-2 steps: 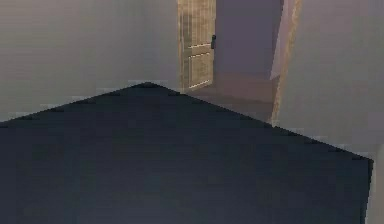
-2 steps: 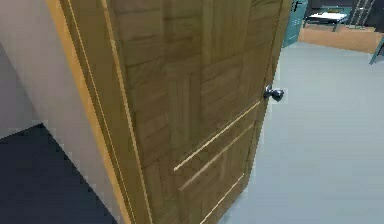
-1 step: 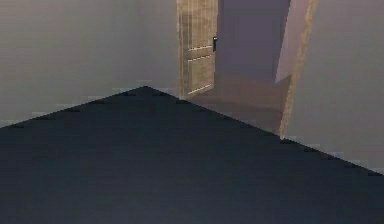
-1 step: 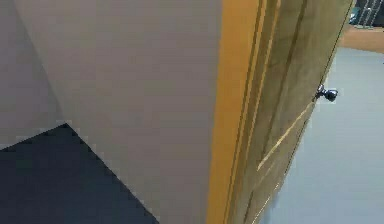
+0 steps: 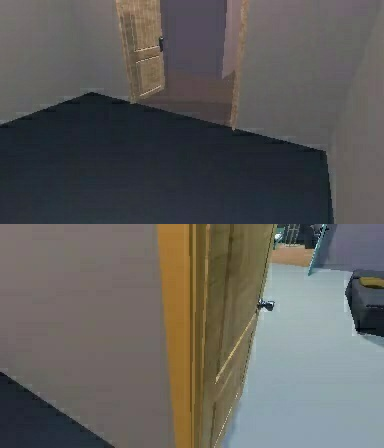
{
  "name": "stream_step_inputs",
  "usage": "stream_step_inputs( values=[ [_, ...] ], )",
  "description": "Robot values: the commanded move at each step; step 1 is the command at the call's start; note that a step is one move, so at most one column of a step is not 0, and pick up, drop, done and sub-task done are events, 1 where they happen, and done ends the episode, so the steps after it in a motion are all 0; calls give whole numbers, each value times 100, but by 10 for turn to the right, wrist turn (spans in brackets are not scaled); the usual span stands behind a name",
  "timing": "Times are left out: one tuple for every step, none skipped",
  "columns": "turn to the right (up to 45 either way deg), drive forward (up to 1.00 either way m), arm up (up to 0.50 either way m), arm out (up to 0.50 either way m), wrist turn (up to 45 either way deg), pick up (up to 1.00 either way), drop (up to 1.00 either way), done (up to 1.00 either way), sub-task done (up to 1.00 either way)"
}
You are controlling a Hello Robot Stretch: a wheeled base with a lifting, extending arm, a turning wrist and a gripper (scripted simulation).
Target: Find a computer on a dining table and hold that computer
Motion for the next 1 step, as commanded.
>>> stream_step_inputs(
  values=[
    [0,100,0,0,0,0,0,0,0]
  ],
)
